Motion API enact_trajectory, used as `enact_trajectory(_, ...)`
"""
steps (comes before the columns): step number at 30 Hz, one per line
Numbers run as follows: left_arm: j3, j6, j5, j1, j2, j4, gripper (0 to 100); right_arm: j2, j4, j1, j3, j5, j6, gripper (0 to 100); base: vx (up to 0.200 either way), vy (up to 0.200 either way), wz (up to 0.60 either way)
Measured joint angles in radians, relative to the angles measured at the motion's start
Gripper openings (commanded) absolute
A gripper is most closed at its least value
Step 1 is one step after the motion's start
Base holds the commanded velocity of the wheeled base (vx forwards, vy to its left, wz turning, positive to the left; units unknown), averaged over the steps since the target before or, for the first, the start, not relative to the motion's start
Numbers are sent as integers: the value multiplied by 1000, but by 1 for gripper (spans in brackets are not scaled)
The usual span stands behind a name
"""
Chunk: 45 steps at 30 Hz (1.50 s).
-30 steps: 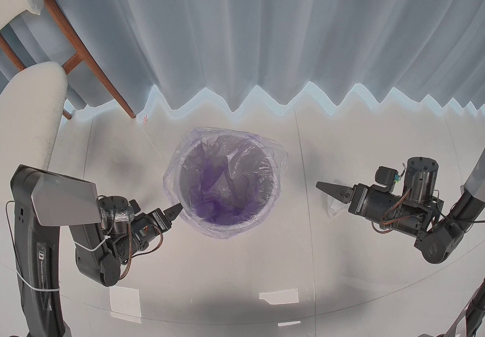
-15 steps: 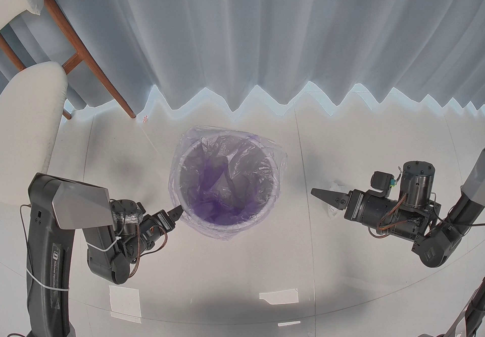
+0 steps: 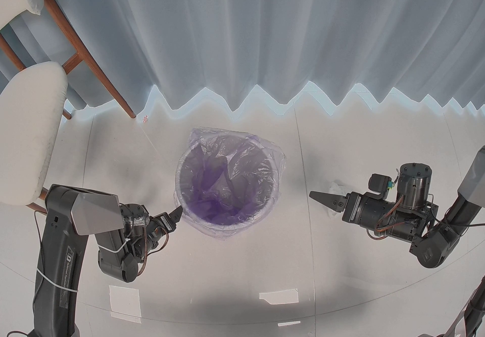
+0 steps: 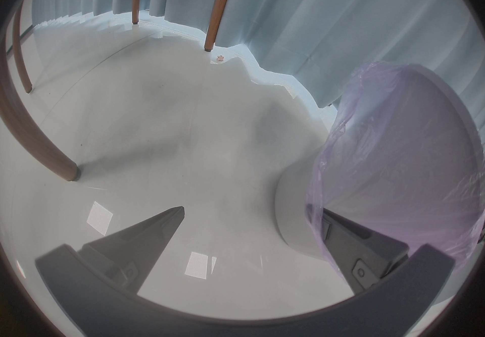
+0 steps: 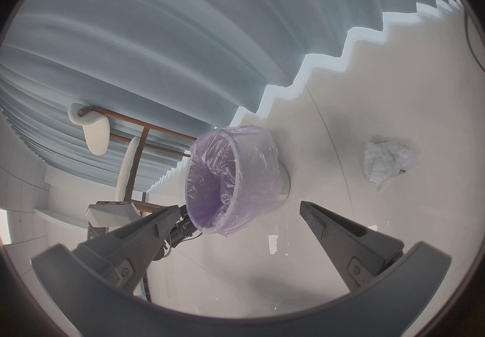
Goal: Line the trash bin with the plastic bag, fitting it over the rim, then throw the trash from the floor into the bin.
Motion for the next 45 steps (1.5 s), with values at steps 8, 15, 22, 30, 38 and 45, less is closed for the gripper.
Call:
enact_trajectory(8,-16,59,95,1,15,4,100,22,1,-2,-5,-13,-2,100,0,0,0)
enact_trajectory(15,-24,76,134,0,17,13,100,80,0,-8,-32,-87,-3,100,0,0,0)
enact_trajectory(22,-5,64,144,-14,-11,-18,100,113,0,-9,-43,-92,0,100,0,0,0)
enact_trajectory(30,120,5,146,-22,-204,-16,100,120,0,-9,-39,-93,-3,100,0,0,0)
enact_trajectory(38,196,-5,146,-36,-491,-15,100,120,0,-9,-33,-95,-6,100,0,0,0)
enact_trajectory(45,197,-7,60,-22,-744,-14,100,122,1,-9,-28,-96,-7,100,0,0,0)
